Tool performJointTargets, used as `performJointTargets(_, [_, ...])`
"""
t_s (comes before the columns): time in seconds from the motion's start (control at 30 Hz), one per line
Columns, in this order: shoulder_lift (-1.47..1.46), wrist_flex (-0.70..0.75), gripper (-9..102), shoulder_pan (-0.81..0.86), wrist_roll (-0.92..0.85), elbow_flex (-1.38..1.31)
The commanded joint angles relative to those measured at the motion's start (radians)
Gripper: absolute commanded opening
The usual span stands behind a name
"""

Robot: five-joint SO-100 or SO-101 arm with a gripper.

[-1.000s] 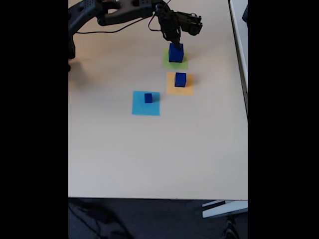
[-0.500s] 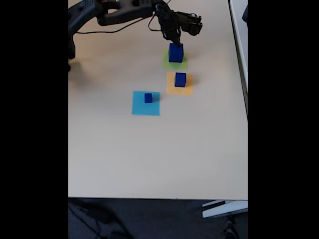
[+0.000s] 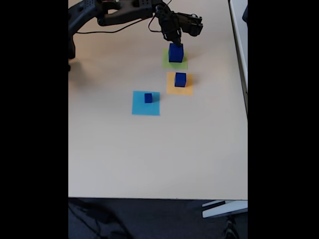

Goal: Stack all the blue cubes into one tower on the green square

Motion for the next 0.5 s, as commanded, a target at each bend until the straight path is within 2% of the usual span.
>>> performJointTargets(0.0, [0.051, -0.023, 3, 0.012, -0.011, -0.005])
performJointTargets(0.47, [0.091, -0.04, 1, 0.015, -0.043, 0.003])
